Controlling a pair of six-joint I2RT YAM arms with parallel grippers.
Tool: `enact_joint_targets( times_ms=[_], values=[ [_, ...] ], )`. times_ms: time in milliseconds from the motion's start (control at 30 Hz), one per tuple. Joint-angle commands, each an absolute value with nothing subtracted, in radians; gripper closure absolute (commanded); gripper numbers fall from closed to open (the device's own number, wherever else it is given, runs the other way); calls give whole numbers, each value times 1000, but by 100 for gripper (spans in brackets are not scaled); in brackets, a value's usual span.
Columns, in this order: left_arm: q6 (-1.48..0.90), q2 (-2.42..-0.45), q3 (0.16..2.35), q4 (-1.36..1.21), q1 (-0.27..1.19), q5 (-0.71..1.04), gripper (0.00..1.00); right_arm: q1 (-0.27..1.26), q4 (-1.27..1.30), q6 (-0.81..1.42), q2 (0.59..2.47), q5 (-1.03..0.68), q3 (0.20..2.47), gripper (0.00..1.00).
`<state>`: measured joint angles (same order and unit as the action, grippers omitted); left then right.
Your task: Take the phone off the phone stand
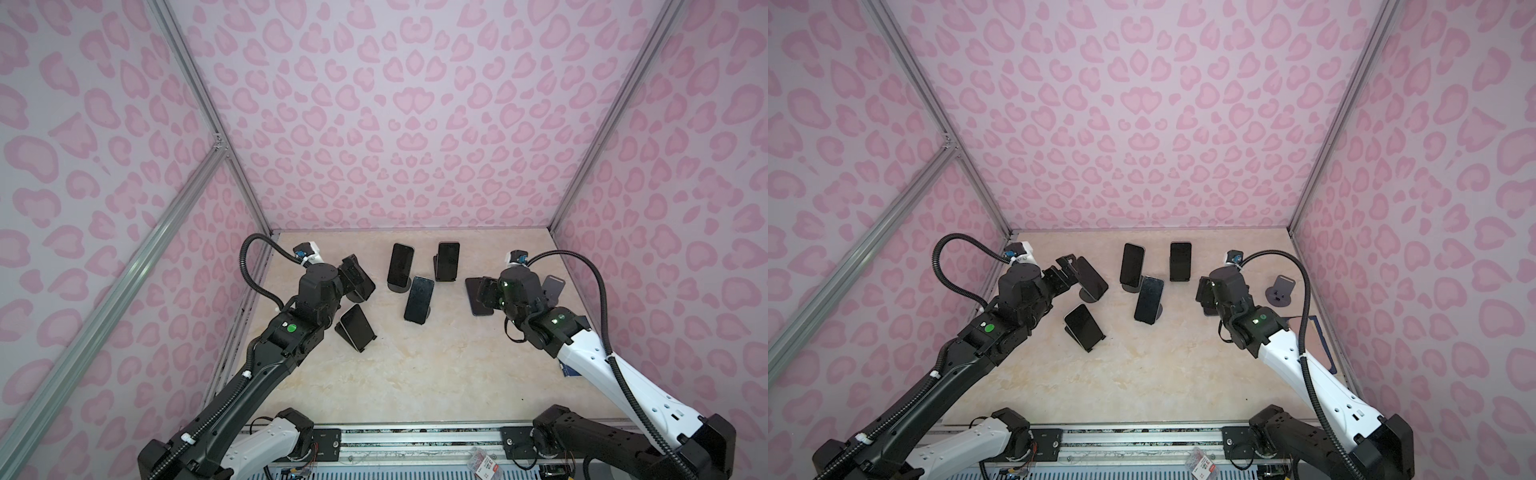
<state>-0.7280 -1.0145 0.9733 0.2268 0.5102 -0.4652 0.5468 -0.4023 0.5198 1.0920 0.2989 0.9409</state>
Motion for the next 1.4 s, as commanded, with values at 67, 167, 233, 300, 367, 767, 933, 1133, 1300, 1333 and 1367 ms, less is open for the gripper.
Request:
enact_joint_targets(
  times_ms=[67,167,233,300,367,767,933,1133,1300,1333,1367],
  values=[
    [-758,-1013,963,209,488,-620,3,671,-399,491,1143,320,998,13],
    [-771,-1028,964,215,473,-597,3,741,-365,452,1172,328,1006,7],
    [-779,-1037,965,215,463,-578,3,779,-344,427,1190,318,1013,1],
    [-790,-1044,964,216,449,-551,3,790,-349,427,1207,272,1026,1],
    [-799,-1054,966,214,435,-517,3,787,-355,434,1205,164,1038,2],
    [-851,-1085,975,218,349,-357,3,1001,-271,359,1284,226,1075,3],
    [-844,-1061,969,212,338,-380,3,1067,-223,291,1416,273,1147,1],
    [-836,-1063,972,215,336,-391,3,1091,-172,215,1595,207,1265,1],
    [-827,-1060,978,215,335,-374,3,1093,-181,190,1727,146,1384,1],
    [-823,-1059,977,214,334,-379,3,1092,-179,187,1739,139,1398,1],
    [-816,-1058,976,213,334,-389,3,1093,-176,190,1752,136,1415,1]
  ],
)
